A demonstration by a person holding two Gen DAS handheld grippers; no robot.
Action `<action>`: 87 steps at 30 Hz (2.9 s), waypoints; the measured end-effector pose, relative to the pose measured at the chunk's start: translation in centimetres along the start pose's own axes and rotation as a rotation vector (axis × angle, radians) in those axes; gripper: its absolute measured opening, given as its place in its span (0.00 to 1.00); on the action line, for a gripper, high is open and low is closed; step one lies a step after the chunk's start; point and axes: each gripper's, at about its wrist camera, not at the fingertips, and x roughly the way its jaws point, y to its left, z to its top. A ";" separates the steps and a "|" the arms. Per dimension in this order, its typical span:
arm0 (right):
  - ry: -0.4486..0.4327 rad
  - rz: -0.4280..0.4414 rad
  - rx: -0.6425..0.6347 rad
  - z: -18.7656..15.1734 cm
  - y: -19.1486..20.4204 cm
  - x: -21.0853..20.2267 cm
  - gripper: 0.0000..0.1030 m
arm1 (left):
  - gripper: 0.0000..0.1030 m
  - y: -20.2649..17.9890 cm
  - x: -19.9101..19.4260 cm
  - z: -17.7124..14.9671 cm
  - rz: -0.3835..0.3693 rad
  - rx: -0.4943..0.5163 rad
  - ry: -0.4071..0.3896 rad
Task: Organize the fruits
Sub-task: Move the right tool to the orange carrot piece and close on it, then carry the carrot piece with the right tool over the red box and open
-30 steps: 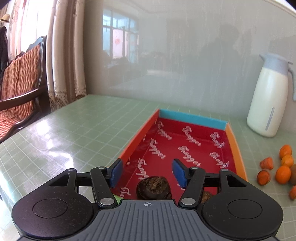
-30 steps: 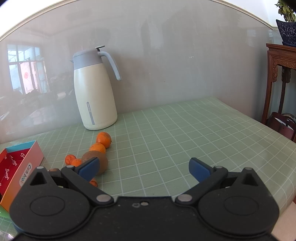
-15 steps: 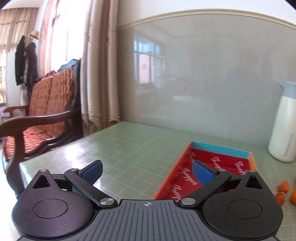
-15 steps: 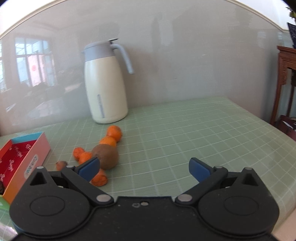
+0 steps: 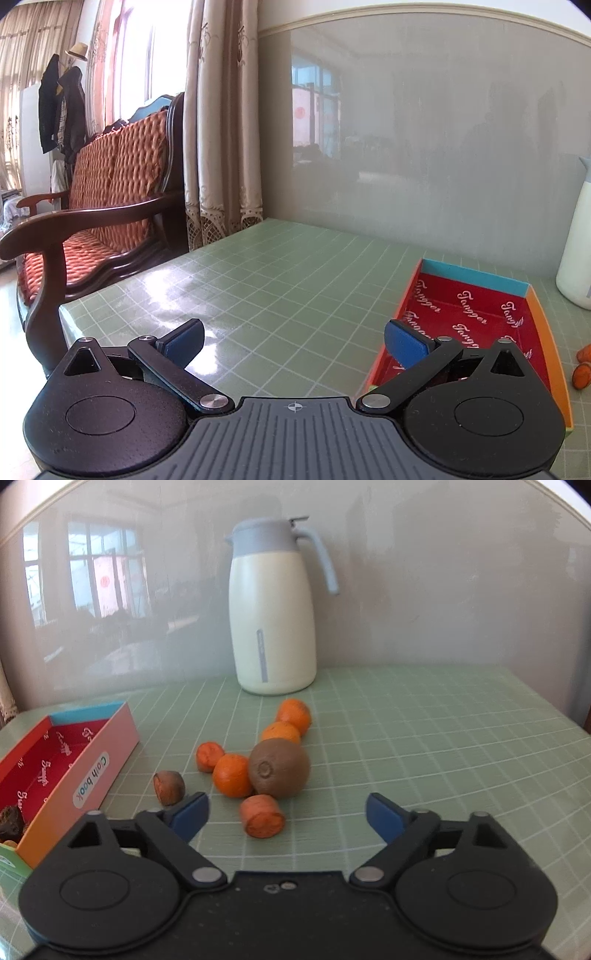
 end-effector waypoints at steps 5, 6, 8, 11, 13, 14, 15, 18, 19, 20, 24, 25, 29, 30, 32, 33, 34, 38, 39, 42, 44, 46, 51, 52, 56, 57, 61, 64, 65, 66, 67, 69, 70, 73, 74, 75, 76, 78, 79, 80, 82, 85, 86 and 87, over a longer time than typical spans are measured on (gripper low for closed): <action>0.042 -0.057 -0.004 -0.2 0.7 1.8 0.76 | 1.00 1.3 0.2 0.0 0.006 -0.018 0.000; 0.049 -0.057 0.001 -0.2 0.7 2.1 0.75 | 1.00 1.6 0.2 0.0 0.012 -0.024 0.001; 0.067 -0.067 0.002 -0.3 0.8 2.7 0.67 | 1.00 2.2 0.3 -0.1 0.015 -0.035 0.011; 0.099 -0.044 0.023 -0.5 0.8 3.5 0.53 | 1.00 2.8 0.5 -0.2 0.019 -0.044 0.025; 0.092 -0.037 0.023 -0.5 1.1 3.5 0.47 | 1.00 3.2 0.6 -0.3 0.023 -0.053 0.029; 0.089 -0.028 0.022 -0.5 1.3 3.4 0.38 | 1.00 3.3 0.7 -0.3 0.024 -0.060 0.029; 0.088 -0.017 0.023 -0.5 1.5 3.4 0.33 | 1.00 3.6 0.7 -0.3 0.026 -0.064 0.030; 0.086 -0.007 0.016 -0.5 2.0 3.2 0.30 | 1.00 3.8 0.9 -0.3 0.033 -0.064 0.037; 0.088 0.005 0.018 -0.5 2.1 3.2 0.30 | 1.00 3.9 1.0 -0.4 0.033 -0.065 0.039; 0.089 0.014 0.018 -0.5 2.2 3.1 0.30 | 1.00 4.0 1.0 -0.4 0.034 -0.065 0.040; 0.061 0.060 0.012 -0.3 3.0 2.3 0.30 | 1.00 4.3 0.9 -0.5 0.050 -0.067 0.036; 0.050 0.071 0.006 -0.2 3.2 2.1 0.30 | 1.00 4.4 0.9 -0.5 0.053 -0.068 0.037; 0.013 0.127 -0.005 0.1 4.2 1.3 0.30 | 1.00 4.7 1.0 -0.6 0.069 -0.068 0.038; 0.002 0.139 -0.009 0.2 4.5 1.2 0.30 | 1.00 4.9 1.0 -0.6 0.076 -0.069 0.036; -0.022 0.164 -0.014 0.5 4.9 0.8 0.30 | 1.00 5.2 1.0 -0.7 0.088 -0.071 0.035; -0.035 0.175 -0.019 0.6 5.3 0.6 0.30 | 1.00 5.4 1.1 -0.6 0.092 -0.076 0.037; -0.046 0.188 -0.024 0.7 5.5 0.4 0.30 | 1.00 5.7 1.2 -0.6 0.097 -0.080 0.039; -0.076 0.239 -0.040 0.9 6.6 -0.2 0.30 | 1.00 6.4 1.4 -0.7 0.115 -0.090 0.047; -0.078 0.249 -0.043 0.9 6.8 -0.2 0.30 | 1.00 6.6 1.4 -0.7 0.120 -0.092 0.047; -0.082 0.277 -0.057 1.0 7.7 -0.4 0.30 | 1.00 7.0 1.4 -0.8 0.133 -0.090 0.043; -0.083 0.293 -0.066 1.1 8.3 -0.5 0.30 | 1.00 7.3 1.4 -0.9 0.137 -0.091 0.044; -0.084 0.308 -0.072 1.1 8.8 -0.6 0.30 | 1.00 7.6 1.5 -1.0 0.143 -0.094 0.046; -0.086 0.353 -0.091 1.3 10.5 -0.8 0.30 | 1.00 8.4 1.6 -1.0 0.156 -0.105 0.049; -0.087 0.363 -0.097 1.3 10.8 -0.8 0.30 | 1.00 8.5 1.6 -1.0 0.158 -0.107 0.048; -0.088 0.401 -0.127 1.4 12.4 -1.0 0.30 | 1.00 8.8 1.6 -1.2 0.166 -0.108 0.050; -0.088 0.409 -0.136 1.5 12.8 -1.0 0.30 | 1.00 8.8 1.6 -1.2 0.168 -0.108 0.050; -0.080 0.436 -0.160 1.3 14.3 -0.8 0.30 | 1.00 9.3 1.5 -1.4 0.177 -0.107 0.049; -0.063 0.454 -0.166 1.1 15.3 -0.3 0.30 | 1.00 9.7 1.5 -1.5 0.188 -0.104 0.048; -0.056 0.459 -0.169 1.0 15.7 -0.1 0.30 | 1.00 9.9 1.6 -1.5 0.191 -0.104 0.048; -0.050 0.465 -0.175 0.9 16.0 0.0 0.30 | 1.00 10.1 1.6 -1.6 0.195 -0.104 0.048; -0.044 0.468 -0.182 0.7 16.4 0.1 0.30 | 1.00 10.3 1.6 -1.6 0.200 -0.105 0.048; -0.028 0.478 -0.195 0.5 17.0 0.4 0.30 | 1.00 10.6 1.7 -1.6 0.207 -0.110 0.052; -0.022 0.483 -0.201 0.4 17.3 0.5 0.30 | 1.00 10.8 1.8 -1.6 0.211 -0.112 0.055; -0.010 0.492 -0.217 0.0 18.2 0.7 0.30 | 1.00 11.3 1.9 -1.7 0.216 -0.116 0.059; -0.007 0.495 -0.221 0.0 18.4 0.7 0.30 | 1.00 11.4 1.9 -1.7 0.219 -0.115 0.058; -0.004 0.496 -0.225 -0.1 18.6 0.8 0.30 | 1.00 11.5 2.0 -1.7 0.221 -0.115 0.058; -0.001 0.495 -0.228 -0.2 18.8 0.9 0.30 | 1.00 11.6 2.0 -1.7 0.221 -0.115 0.058; 0.007 0.494 -0.232 -0.4 19.0 1.1 0.30 | 1.00 11.8 2.1 -1.8 0.225 -0.116 0.060; 0.003 0.485 -0.241 -0.4 19.2 1.1 0.30 | 1.00 11.9 2.2 -1.8 0.227 -0.117 0.061; 0.002 0.483 -0.247 -0.4 19.4 1.1 0.30 | 1.00 11.9 2.2 -1.9 0.228 -0.118 0.063; 0.002 0.489 -0.245 -0.5 19.5 1.1 0.31 | 1.00 12.0 2.2 -1.9 0.231 -0.119 0.064; -0.002 0.487 -0.245 -0.5 19.5 1.1 0.33 | 1.00 12.1 2.2 -1.9 0.233 -0.120 0.065; -0.005 0.488 -0.241 -0.5 19.5 1.0 0.34 | 1.00 12.1 2.2 -1.9 0.232 -0.120 0.066; -0.005 0.489 -0.235 -0.5 19.4 1.0 0.34 | 1.00 12.0 2.2 -1.8 0.232 -0.120 0.065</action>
